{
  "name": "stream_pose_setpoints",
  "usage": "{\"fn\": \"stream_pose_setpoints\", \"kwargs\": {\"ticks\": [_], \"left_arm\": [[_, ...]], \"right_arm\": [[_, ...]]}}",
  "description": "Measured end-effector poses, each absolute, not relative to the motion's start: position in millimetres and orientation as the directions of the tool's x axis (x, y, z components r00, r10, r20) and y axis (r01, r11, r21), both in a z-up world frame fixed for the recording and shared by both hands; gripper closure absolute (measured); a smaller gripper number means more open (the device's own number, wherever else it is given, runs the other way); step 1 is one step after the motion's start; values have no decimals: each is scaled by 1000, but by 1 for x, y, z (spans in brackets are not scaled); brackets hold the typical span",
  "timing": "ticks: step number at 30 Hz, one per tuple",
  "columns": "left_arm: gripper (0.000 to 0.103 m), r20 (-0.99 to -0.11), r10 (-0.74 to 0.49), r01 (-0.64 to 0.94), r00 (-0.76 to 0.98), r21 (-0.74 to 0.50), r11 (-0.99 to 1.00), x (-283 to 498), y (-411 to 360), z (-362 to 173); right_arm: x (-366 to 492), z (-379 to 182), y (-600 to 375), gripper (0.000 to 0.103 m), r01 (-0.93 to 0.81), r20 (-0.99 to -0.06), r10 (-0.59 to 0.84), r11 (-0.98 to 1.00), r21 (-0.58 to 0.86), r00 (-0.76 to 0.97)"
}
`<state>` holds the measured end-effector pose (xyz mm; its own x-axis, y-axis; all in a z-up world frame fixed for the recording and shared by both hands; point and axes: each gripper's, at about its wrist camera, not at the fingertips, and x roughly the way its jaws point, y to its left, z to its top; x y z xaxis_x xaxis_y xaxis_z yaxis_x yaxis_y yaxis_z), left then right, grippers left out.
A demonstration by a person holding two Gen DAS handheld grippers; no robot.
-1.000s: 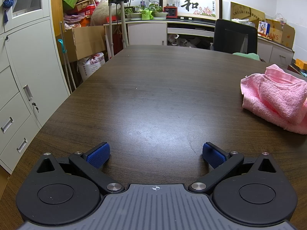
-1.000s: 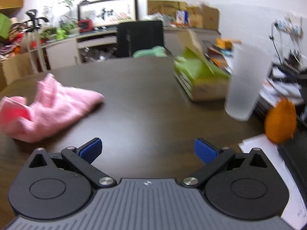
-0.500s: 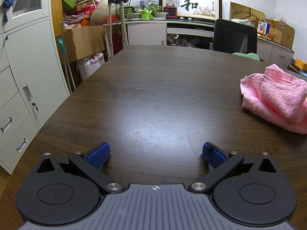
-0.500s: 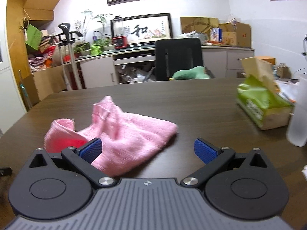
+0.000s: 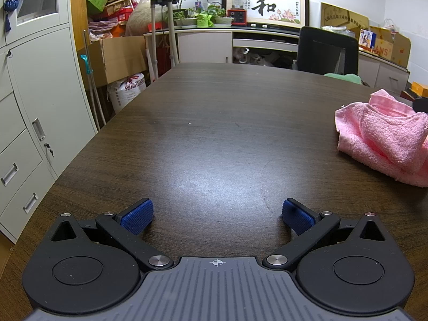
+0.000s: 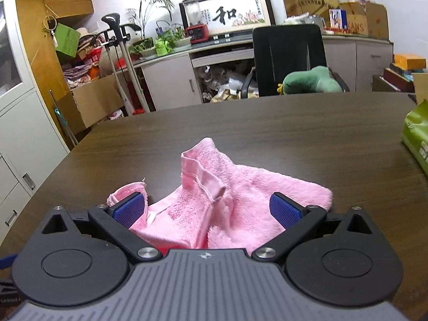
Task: Fold towel
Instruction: 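Move the right tool to the pink towel and close on its edge, then lift the towel edge with the right tool while the left tool grasps another edge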
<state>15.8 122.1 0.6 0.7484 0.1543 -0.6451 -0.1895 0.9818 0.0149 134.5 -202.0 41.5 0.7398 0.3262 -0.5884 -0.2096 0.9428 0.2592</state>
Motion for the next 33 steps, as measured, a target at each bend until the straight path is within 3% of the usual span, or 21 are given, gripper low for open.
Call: {"fn": "stream_pose_setpoints", "kwargs": {"ticks": [2, 3, 5, 9, 14, 20, 33], "left_arm": [[0, -645, 154, -190, 748, 15, 982, 16, 122, 1], [0, -645, 154, -190, 748, 15, 982, 16, 122, 1], [0, -645, 154, -189, 748, 15, 982, 16, 122, 1], [0, -645, 154, -189, 748, 15, 982, 16, 122, 1], [0, -645, 154, -189, 748, 15, 982, 16, 122, 0], [0, -645, 154, -189, 749, 15, 982, 16, 122, 0], [0, -639, 136, -161, 757, 20, 987, 16, 116, 2]], "right_arm": [[136, 41, -199, 9, -217, -597, 335, 940, 263, 729], [137, 41, -197, 18, -223, -601, 340, 939, 263, 723], [137, 42, -196, 49, -227, -604, 346, 937, 267, 719], [136, 43, -196, 65, -236, -602, 356, 933, 271, 715], [131, 48, -196, 96, -230, -575, 313, 949, 213, 756], [122, 53, -194, 98, -236, -539, 278, 961, 147, 795], [16, 69, -246, 98, -271, -301, 336, 933, 238, 892]]}}
